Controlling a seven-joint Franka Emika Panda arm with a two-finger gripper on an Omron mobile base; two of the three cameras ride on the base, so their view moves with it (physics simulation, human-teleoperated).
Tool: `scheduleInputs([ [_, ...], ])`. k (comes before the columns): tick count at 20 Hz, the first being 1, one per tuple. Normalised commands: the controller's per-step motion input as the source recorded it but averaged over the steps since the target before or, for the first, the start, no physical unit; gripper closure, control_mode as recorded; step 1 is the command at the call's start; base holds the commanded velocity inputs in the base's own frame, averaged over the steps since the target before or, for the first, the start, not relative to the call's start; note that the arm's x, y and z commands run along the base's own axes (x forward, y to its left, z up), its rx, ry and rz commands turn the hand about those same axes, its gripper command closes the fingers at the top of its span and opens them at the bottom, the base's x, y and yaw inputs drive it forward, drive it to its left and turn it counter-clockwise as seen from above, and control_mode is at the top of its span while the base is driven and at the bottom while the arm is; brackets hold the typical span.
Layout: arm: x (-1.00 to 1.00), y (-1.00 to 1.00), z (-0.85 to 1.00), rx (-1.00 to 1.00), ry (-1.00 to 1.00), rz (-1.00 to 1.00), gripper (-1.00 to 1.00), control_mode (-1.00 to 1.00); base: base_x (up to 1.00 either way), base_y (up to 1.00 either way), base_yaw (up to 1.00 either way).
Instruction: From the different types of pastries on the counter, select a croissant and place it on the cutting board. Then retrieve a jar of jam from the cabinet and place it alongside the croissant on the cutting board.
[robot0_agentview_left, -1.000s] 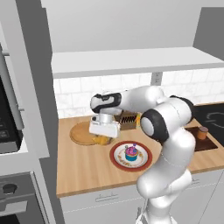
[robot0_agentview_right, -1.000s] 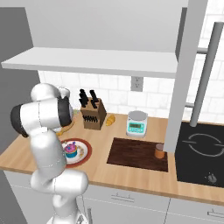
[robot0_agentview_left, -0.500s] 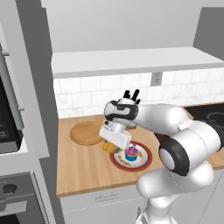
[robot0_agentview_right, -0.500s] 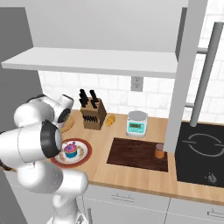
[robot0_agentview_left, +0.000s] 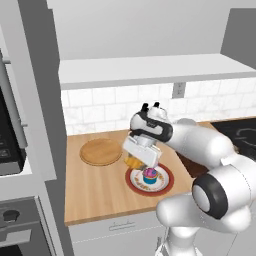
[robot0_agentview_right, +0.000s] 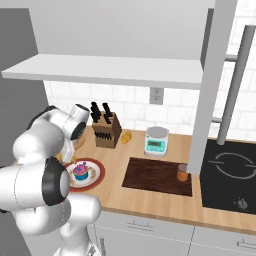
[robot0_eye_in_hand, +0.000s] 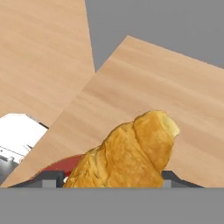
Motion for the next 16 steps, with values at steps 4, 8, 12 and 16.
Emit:
scheduleInputs([
  [4, 0.03, -0.49, 0.0, 0.0, -0.13, 0.0, 1.0, -1.0, 0.0, 0.0, 0.0],
  [8, 0.01, -0.43, 0.02, 0.0, -0.14, 0.0, 1.0, -1.0, 0.0, 0.0, 0.0],
  [12, 0.19, -0.43, 0.13, 0.0, -0.07, 0.0, 1.0, -1.0, 0.0, 0.0, 0.0],
  [16, 0.41, -0.48, 0.03, 0.0, -0.05, 0.0, 1.0, -1.0, 0.0, 0.0, 0.0],
])
